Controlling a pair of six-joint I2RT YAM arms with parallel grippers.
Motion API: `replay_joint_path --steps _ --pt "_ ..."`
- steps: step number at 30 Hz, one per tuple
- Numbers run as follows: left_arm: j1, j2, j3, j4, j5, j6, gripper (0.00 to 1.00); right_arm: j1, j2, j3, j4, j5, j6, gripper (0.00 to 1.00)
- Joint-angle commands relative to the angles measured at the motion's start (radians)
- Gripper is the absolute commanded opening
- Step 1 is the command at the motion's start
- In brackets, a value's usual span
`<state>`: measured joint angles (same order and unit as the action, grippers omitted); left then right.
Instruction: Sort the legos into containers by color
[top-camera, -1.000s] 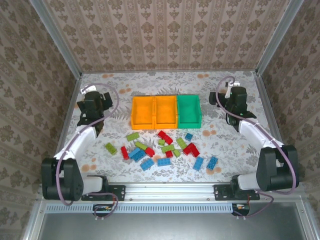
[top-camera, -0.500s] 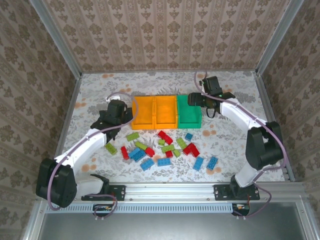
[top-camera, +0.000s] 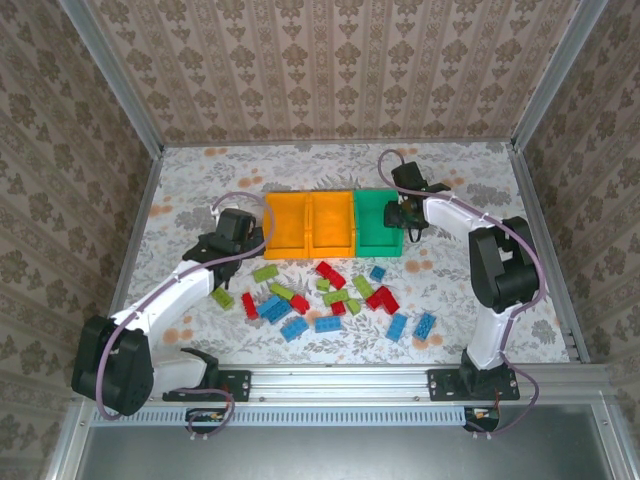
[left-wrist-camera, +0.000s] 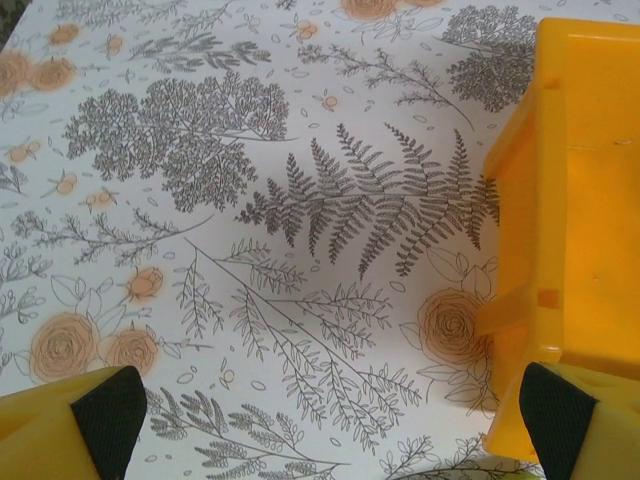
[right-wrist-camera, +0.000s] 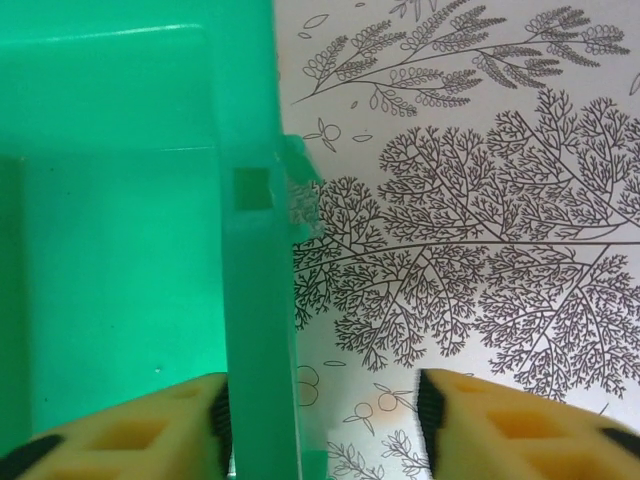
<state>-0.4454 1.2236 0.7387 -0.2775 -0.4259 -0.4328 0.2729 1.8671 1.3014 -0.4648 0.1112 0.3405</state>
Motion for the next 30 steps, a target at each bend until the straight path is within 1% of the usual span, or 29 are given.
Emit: replay_joint_path --steps 1,3,5,8,10,11,14,15,17,20,24,30 --pt "-0.005 -0.01 -0.017 -0.07 -0.003 -0.069 1.0 -0.001 0.005 -0.001 -0.019 0.046 0.009 0.43" --pt "-0.003 -0.01 -0.012 -0.121 -0.02 -0.115 1.0 -0.008 0.0 -0.009 -0.013 0.053 0.009 0.35" --pt "0.016 -0.01 0.001 -0.19 -0.029 -0.168 1.0 -0.019 -0.01 -0.024 -0.005 0.06 0.007 0.3" --pt "0.053 -0.016 0.008 -0.284 -0.016 -0.244 1.0 -0.04 -0.033 -0.055 0.015 0.064 0.009 0.27" --pt "0.082 -0.029 0.0 -0.324 0.02 -0.282 1.0 -0.047 -0.051 -0.074 0.028 0.06 0.005 0.27" --pt "0.097 -0.037 -0.01 -0.34 0.049 -0.301 1.0 -0.046 -0.059 -0.084 0.036 0.048 -0.006 0.3" --pt "0.129 -0.066 -0.039 -0.393 0.096 -0.355 1.0 -0.045 -0.089 -0.106 0.055 0.023 -0.018 0.5" --pt "0.138 -0.076 -0.049 -0.409 0.111 -0.372 1.0 -0.046 -0.104 -0.115 0.064 0.019 -0.019 0.53" --pt "0.148 -0.096 -0.07 -0.418 0.128 -0.393 1.0 -0.045 -0.133 -0.134 0.085 -0.002 -0.017 0.58" --pt "0.164 -0.116 -0.105 -0.415 0.142 -0.429 1.0 -0.045 -0.177 -0.155 0.116 -0.039 -0.015 0.63" --pt "0.213 -0.118 -0.159 -0.365 0.22 -0.458 1.0 -0.046 -0.226 -0.172 0.122 -0.056 -0.015 0.71" --pt "0.235 -0.094 -0.203 -0.296 0.262 -0.469 0.99 -0.045 -0.293 -0.23 0.155 -0.06 -0.012 0.76"
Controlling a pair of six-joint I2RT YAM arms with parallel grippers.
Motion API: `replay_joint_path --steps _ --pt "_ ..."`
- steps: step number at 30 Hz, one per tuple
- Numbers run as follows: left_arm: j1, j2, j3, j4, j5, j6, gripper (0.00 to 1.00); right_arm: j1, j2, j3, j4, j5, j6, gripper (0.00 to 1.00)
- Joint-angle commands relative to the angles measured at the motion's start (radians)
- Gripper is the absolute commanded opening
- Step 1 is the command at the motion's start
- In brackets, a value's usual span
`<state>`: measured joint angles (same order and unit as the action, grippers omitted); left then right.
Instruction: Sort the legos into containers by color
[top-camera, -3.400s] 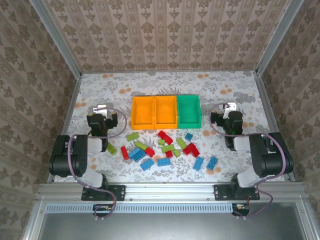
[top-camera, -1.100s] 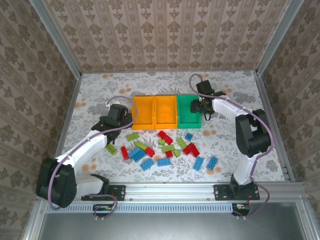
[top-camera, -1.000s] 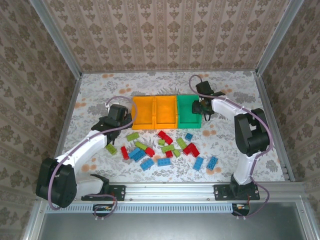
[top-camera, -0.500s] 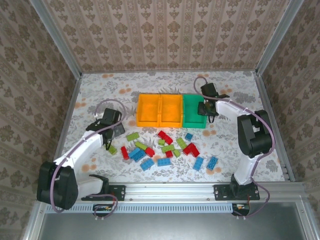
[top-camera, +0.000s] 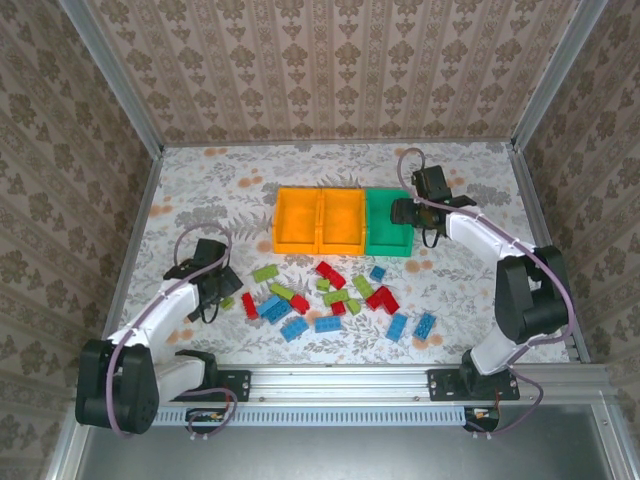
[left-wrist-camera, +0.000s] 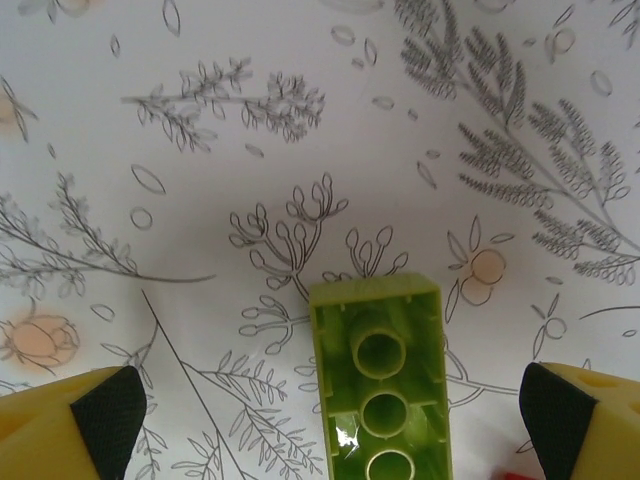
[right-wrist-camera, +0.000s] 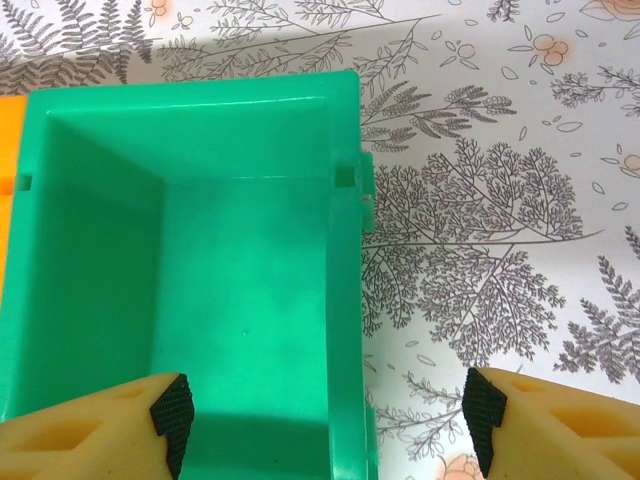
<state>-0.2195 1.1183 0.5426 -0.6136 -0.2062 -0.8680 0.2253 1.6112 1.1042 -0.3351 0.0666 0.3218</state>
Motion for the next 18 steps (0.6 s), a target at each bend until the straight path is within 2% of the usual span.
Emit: replay_joint_path --steps 1,8,18 --pt "0.009 0.016 -0.006 0.047 0.044 -0.035 0.99 0.002 -0.041 -0.04 0.027 -0.013 0.006 0.76" --pt "0.011 0.071 0.017 0.075 0.057 0.01 0.94 0.003 -0.051 -0.063 0.021 0.001 0.019 0.78" --pt "0.02 0.106 -0.012 0.148 0.076 0.036 0.73 0.002 -0.119 -0.113 0.003 0.038 0.026 0.81"
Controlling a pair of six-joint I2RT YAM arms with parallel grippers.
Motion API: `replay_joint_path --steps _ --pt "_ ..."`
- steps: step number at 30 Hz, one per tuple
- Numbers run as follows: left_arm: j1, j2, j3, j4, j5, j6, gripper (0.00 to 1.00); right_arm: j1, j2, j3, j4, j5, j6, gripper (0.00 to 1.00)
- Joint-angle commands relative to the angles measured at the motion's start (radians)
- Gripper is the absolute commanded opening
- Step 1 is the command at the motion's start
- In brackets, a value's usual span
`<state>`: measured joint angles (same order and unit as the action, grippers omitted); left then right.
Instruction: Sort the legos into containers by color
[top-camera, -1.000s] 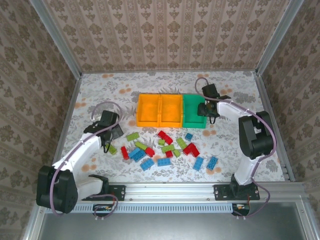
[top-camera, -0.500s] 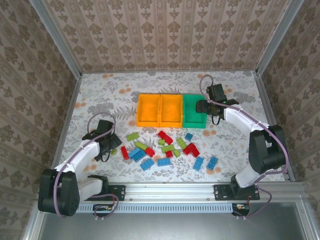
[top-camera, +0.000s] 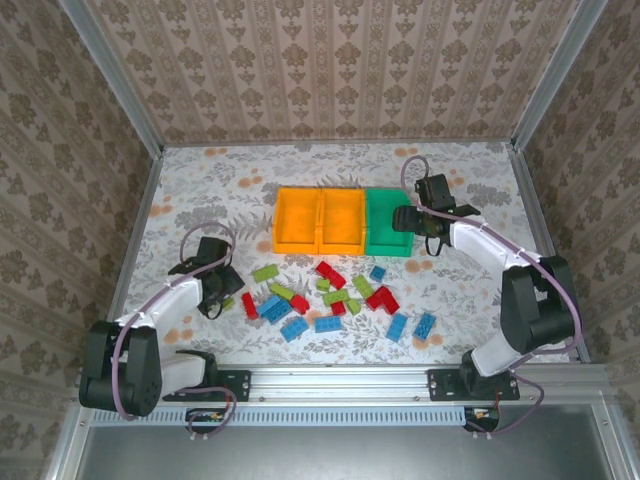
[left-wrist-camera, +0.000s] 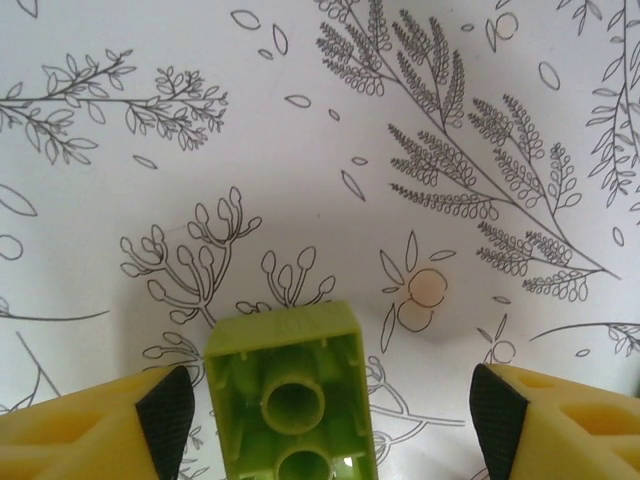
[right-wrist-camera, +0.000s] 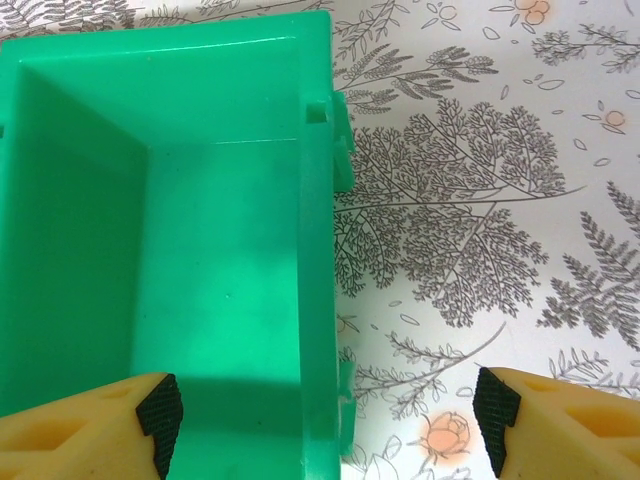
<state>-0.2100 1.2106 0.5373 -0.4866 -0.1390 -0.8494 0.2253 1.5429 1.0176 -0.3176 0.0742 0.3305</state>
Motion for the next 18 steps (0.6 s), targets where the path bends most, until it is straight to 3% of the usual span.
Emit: replay_joint_path --steps 1,5,11,18 --pt "0.011 0.015 -0.007 0.025 0.009 0.021 0.71 0.002 -0.062 -0.039 -0.013 0.034 0.019 0.81" --pt "0.017 0.021 -0.008 0.045 0.011 0.03 0.6 0.002 -0.113 -0.088 -0.014 0.038 0.022 0.82" --pt "0.02 0.029 -0.01 0.059 0.027 0.045 0.28 0.003 -0.185 -0.131 -0.036 0.052 0.019 0.82" --pt "0.021 0.008 -0.005 0.065 0.029 0.047 0.26 0.065 -0.241 -0.173 -0.057 0.025 0.003 0.81"
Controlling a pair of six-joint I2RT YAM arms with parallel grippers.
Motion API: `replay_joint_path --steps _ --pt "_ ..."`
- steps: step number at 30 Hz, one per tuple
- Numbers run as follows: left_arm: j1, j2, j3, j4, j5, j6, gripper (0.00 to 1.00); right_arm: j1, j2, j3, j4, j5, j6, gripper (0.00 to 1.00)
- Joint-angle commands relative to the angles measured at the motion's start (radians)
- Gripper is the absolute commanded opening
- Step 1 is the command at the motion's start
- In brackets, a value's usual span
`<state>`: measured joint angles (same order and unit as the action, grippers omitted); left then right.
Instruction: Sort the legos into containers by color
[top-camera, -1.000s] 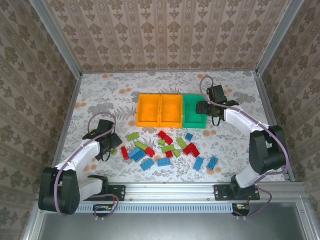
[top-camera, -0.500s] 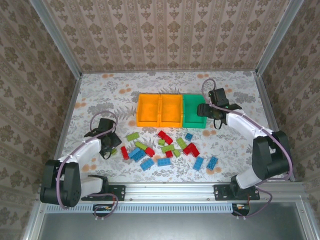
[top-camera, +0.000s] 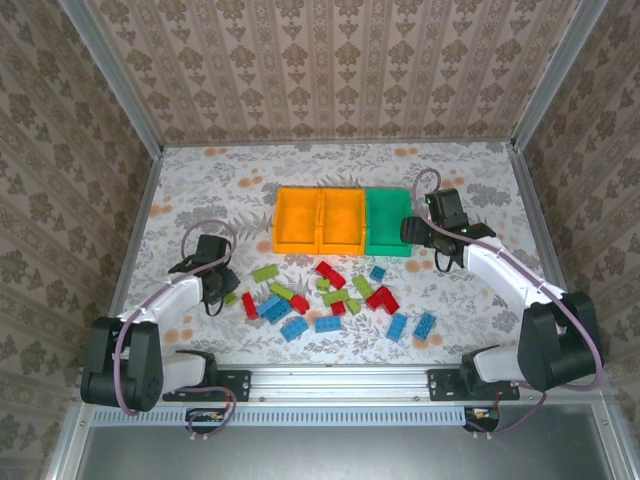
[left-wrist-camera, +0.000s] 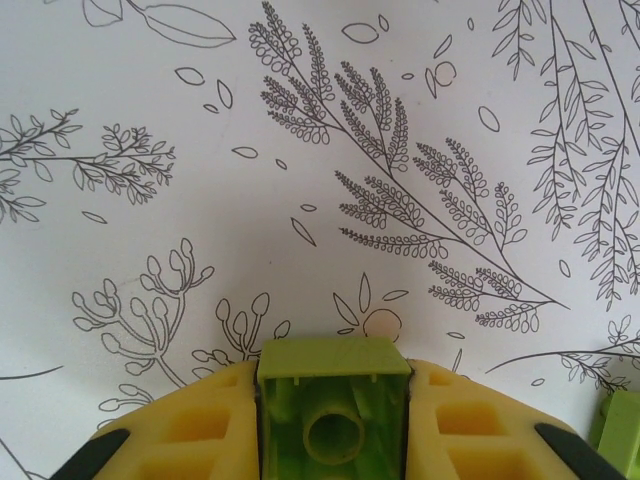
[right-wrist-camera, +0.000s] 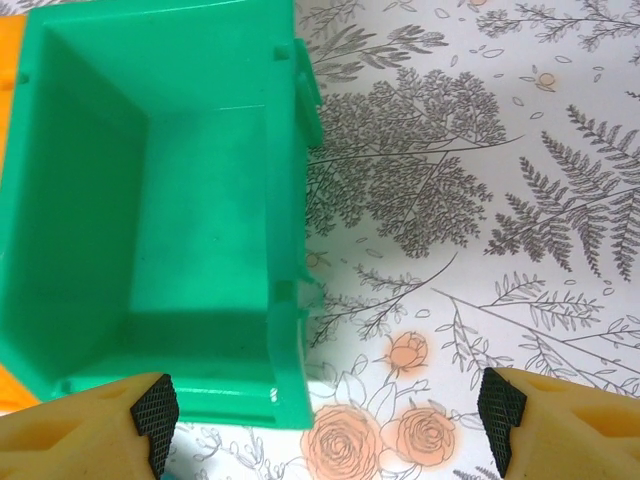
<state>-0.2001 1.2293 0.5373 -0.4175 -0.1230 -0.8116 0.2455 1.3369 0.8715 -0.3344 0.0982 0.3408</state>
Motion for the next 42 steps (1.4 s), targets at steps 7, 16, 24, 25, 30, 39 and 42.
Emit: replay_joint_path --steps 7,16,24,25,30,39,42 --pt "0.009 -0.082 0.048 -0.022 0.02 0.052 0.27 0.185 -0.128 -0.102 -0.002 0.002 -0.018 0.8" --pt "-0.05 -0.105 0.211 0.028 0.024 0.148 0.28 0.39 -0.223 -0.174 0.025 0.049 -0.022 0.76" --pt "-0.181 0.139 0.475 0.147 0.121 0.357 0.28 0.592 -0.191 -0.193 0.006 0.148 0.049 0.74" --pt "-0.195 0.184 0.518 0.144 0.127 0.383 0.28 0.617 -0.185 -0.197 0.005 0.163 0.063 0.73" --pt "-0.225 0.4 0.699 0.125 0.208 0.445 0.27 0.73 -0.121 -0.195 0.031 0.182 0.128 0.65" --pt "-0.234 0.588 0.827 0.09 0.219 0.44 0.28 0.813 0.08 -0.111 -0.026 0.219 0.196 0.55" --pt "-0.242 0.611 0.831 0.094 0.219 0.428 0.3 0.813 0.111 -0.1 -0.043 0.24 0.22 0.52"
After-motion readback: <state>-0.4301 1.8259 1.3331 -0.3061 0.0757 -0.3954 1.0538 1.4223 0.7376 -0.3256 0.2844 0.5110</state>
